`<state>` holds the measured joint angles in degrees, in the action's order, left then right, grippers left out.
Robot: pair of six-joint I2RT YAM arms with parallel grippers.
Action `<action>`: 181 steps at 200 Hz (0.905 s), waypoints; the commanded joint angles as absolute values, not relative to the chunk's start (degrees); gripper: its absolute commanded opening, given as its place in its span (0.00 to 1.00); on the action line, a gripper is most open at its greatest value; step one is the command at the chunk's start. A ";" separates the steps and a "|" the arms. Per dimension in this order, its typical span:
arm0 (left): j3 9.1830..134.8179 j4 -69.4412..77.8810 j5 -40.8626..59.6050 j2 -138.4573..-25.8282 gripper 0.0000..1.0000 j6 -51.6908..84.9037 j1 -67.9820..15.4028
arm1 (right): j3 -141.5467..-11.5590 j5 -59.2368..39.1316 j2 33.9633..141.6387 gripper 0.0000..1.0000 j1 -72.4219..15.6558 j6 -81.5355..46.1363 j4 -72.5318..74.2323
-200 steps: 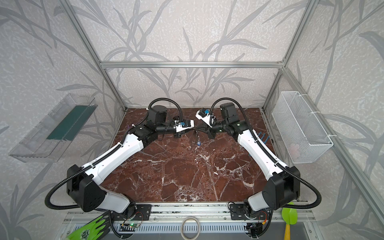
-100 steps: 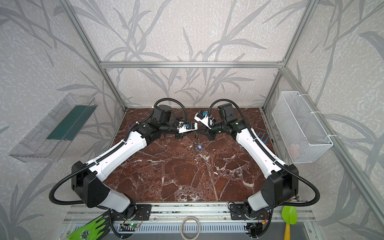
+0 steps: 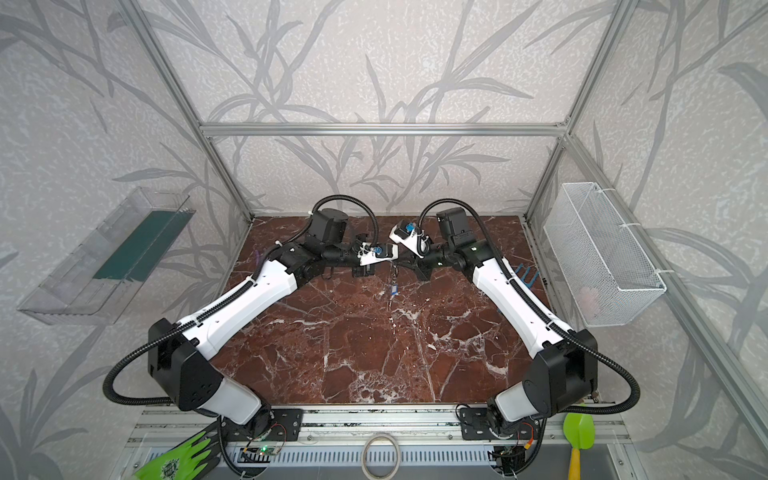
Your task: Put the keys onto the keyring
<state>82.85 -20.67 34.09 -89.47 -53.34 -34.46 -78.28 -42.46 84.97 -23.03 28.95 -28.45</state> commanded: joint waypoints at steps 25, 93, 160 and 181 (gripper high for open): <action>84.03 -19.16 34.30 -90.10 0.00 -50.12 -34.66 | -73.28 -37.99 79.69 0.27 -21.57 24.52 -18.36; 76.67 -0.26 35.19 -86.27 0.00 -38.96 -33.99 | -60.02 -29.66 72.51 0.40 -22.11 21.76 -3.28; 73.57 8.53 34.67 -84.82 0.00 -32.43 -33.97 | -59.33 -33.08 73.64 0.40 -23.83 18.10 2.17; 73.21 9.27 34.78 -84.53 0.00 -31.81 -33.95 | -59.53 -33.05 74.12 0.40 -24.08 17.35 2.98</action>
<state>73.73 4.67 34.15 -86.65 -34.17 -34.09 -59.57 -31.79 73.69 -23.70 19.29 -0.25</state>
